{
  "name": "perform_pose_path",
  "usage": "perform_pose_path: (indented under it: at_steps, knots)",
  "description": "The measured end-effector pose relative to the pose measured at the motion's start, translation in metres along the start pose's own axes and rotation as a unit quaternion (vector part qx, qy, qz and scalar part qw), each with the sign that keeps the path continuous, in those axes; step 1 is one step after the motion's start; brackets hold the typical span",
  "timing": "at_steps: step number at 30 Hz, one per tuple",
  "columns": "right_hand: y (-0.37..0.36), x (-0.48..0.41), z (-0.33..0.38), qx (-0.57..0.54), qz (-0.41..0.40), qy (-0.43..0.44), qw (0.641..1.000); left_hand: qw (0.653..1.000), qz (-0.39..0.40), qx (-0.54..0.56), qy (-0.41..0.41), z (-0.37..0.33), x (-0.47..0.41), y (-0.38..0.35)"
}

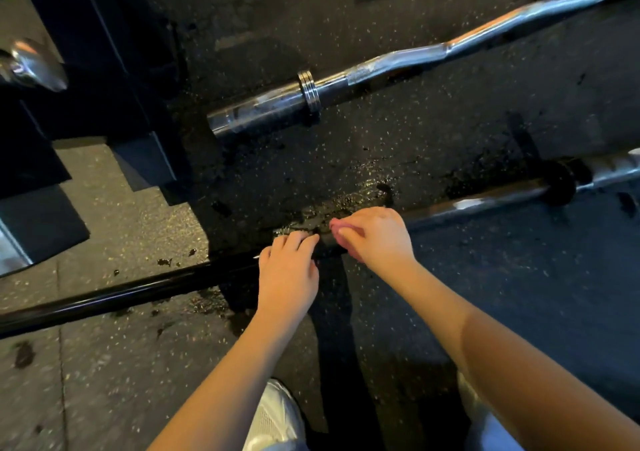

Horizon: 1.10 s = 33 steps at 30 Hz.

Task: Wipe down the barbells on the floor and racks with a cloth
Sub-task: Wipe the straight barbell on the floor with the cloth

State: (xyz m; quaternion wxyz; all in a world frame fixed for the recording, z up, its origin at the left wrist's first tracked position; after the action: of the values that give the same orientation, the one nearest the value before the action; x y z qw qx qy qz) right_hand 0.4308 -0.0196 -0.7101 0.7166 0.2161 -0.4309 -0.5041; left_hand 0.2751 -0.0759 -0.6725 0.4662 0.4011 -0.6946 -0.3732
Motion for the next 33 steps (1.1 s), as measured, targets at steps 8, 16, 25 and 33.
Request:
perform_pose_path:
  at_steps: [8, 16, 25, 33]
  knots:
    - [0.041, -0.005, -0.056, 0.162, -0.089, -0.040, 0.982, 0.998, -0.014, 0.005, 0.064, -0.019, -0.011, 0.001]
    - [0.024, 0.001, -0.050, 0.238, 0.003, 0.151, 0.959, 0.997, 0.004, -0.041, 0.060, -0.027, -0.005, -0.005]
    - [0.047, 0.006, -0.088, 0.222, -0.079, 0.091, 0.968, 0.996, 0.062, -0.055, -0.040, -0.047, -0.029, -0.003]
    - [0.140, -0.017, -0.077, 0.079, -0.136, 0.005, 0.988, 0.997, 0.058, -0.016, -0.058, -0.067, -0.062, -0.014]
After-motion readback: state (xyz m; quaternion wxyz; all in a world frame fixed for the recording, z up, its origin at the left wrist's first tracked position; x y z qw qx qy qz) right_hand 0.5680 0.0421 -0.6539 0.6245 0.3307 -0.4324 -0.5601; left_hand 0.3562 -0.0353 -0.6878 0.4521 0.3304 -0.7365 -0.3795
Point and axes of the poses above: each hand's wrist, its own x-axis away from the middle knuckle, its own y-axis out of the back of the hand, z = x × y, the point moved 2 cm from there along -x, towards the middle knuckle, and after that the axes turned 12 degrees about -y, right-handed, at the moved point
